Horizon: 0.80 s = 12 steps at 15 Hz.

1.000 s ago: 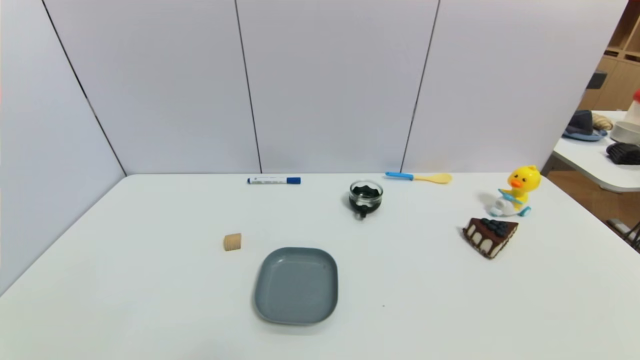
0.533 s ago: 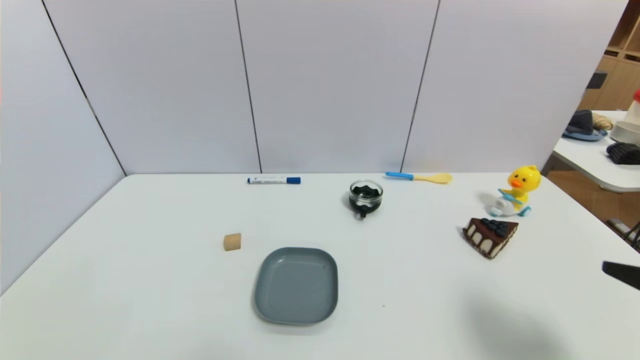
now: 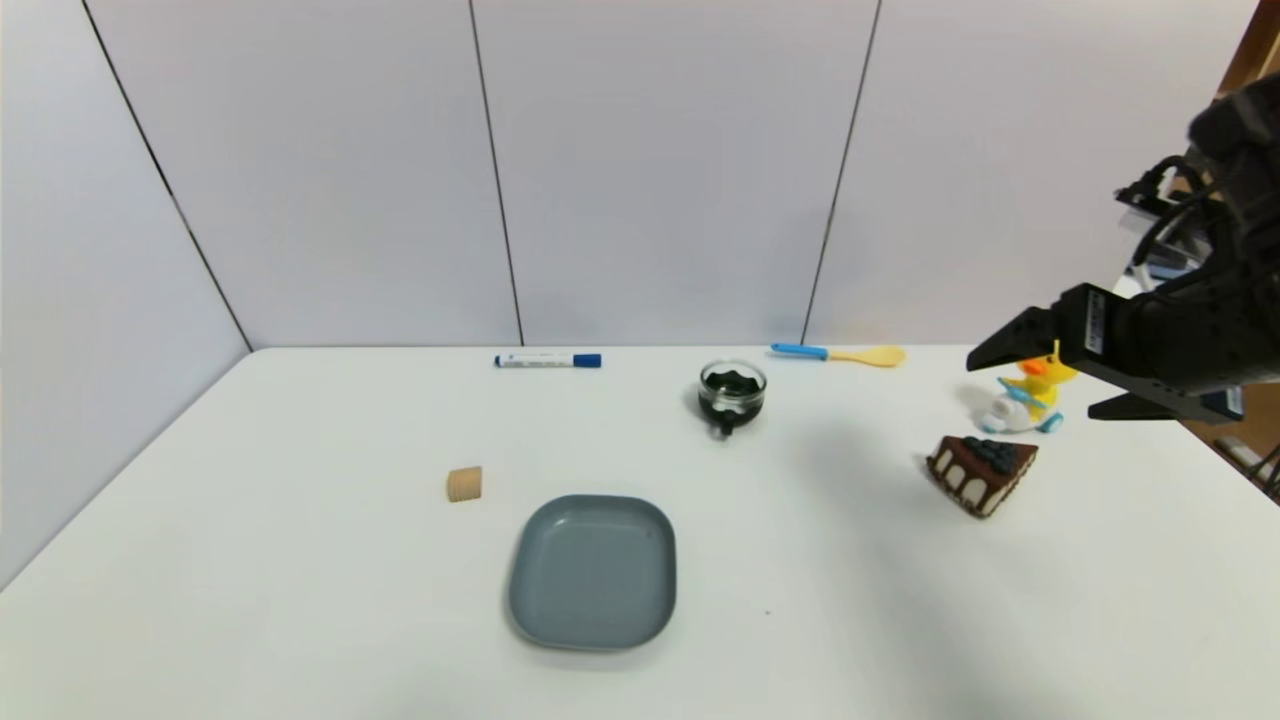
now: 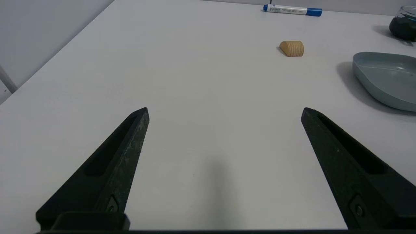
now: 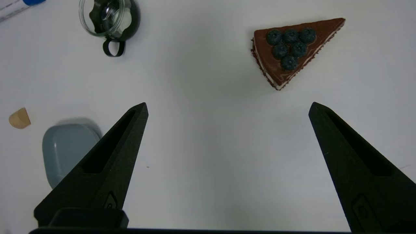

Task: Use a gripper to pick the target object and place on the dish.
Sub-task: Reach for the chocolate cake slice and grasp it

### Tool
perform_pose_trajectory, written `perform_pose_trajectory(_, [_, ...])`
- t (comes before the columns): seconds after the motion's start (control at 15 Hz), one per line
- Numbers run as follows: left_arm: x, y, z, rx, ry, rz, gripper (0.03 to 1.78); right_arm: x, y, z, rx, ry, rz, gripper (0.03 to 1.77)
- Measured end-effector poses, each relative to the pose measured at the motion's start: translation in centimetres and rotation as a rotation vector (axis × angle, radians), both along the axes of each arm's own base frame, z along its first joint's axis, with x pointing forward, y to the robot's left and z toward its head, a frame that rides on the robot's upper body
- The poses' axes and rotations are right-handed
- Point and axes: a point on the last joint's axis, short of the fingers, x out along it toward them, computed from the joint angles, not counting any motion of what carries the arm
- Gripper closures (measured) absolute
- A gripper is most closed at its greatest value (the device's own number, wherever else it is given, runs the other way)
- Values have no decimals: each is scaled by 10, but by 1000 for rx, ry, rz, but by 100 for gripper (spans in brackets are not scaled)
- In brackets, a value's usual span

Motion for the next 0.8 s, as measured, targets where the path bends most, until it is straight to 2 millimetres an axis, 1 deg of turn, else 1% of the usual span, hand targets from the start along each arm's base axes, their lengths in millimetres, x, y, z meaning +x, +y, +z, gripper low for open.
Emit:
perform_pose_trajectory(0.13, [0, 0, 0, 0, 0, 0, 12, 26, 8, -5, 32, 100, -67, 9])
perform_pose_trajectory(0.27, [0, 0, 0, 0, 0, 0, 12, 45, 15, -15, 30, 178, -150, 9])
perform_pose_trajectory(0.47, [0, 0, 0, 0, 0, 0, 12, 74, 19, -30, -25, 188, -277, 9])
perform_pose_trajectory(0.67, [0, 0, 0, 0, 0, 0, 12, 103, 15, -45, -50, 178, -424, 9])
perform_pose_trajectory(0.8, [0, 0, 0, 0, 0, 0, 12, 118, 11, -56, -64, 183, -487, 9])
